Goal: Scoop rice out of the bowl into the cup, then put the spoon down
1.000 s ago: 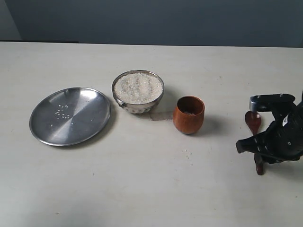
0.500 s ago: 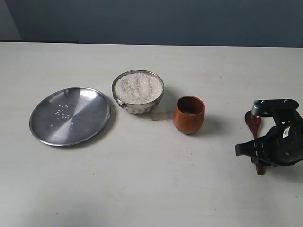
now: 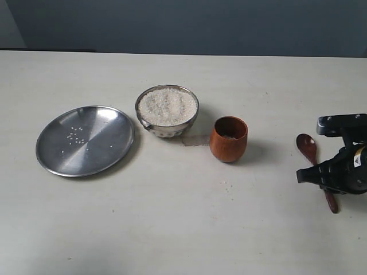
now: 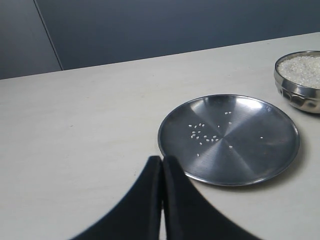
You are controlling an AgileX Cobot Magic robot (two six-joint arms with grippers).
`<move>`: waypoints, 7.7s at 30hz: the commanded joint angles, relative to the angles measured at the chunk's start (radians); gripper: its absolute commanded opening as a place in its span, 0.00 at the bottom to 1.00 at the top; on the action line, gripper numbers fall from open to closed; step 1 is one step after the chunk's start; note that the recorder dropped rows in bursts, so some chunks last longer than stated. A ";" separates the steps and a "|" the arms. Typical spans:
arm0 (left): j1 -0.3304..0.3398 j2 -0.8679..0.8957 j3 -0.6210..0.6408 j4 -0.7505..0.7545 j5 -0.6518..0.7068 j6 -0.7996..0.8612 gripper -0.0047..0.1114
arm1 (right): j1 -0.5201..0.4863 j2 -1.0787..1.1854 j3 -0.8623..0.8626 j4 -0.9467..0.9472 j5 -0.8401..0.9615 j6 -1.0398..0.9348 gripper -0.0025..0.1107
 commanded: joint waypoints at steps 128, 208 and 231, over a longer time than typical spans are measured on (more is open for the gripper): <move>0.001 -0.004 0.003 0.007 -0.002 -0.001 0.04 | 0.760 0.415 -1.104 -0.487 1.045 -0.351 0.02; 0.001 -0.004 0.003 0.007 -0.002 -0.001 0.04 | 0.660 0.450 -1.104 0.043 0.934 -0.107 0.02; 0.001 -0.004 0.003 0.007 -0.002 -0.001 0.04 | 0.659 0.409 -1.104 0.087 0.945 -0.107 0.02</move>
